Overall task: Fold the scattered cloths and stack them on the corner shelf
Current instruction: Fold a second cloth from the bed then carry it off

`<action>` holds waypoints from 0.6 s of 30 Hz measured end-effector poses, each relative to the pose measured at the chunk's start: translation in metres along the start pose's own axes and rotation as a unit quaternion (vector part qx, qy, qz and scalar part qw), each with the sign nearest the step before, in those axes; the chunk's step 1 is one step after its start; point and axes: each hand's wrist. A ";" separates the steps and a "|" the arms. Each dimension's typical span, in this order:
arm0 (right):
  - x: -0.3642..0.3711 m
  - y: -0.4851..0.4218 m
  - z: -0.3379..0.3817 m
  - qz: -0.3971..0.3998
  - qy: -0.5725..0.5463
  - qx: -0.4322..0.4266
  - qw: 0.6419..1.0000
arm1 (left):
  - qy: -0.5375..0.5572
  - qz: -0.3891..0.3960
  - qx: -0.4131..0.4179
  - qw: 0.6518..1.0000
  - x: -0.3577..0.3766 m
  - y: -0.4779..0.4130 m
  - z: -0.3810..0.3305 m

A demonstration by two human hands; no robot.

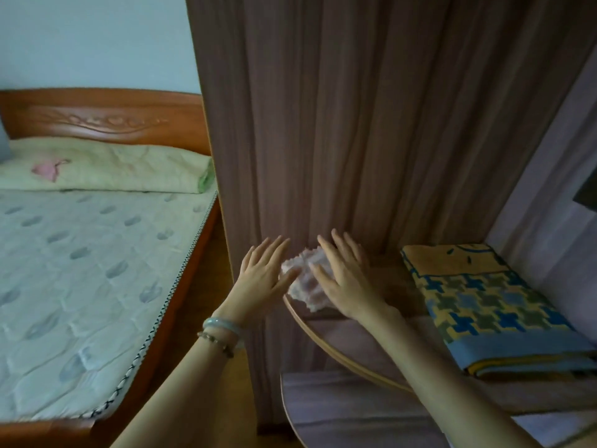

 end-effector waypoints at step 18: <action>0.170 -0.058 0.432 0.111 -0.226 -0.360 0.898 | -0.094 -0.260 -0.307 0.911 -0.252 0.305 0.305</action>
Point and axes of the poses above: each hand's wrist, its own y-axis away from the middle knuckle, its own x-axis out of the palm, z = x × y, and after that the axes turned 9 degrees about -x, right-handed
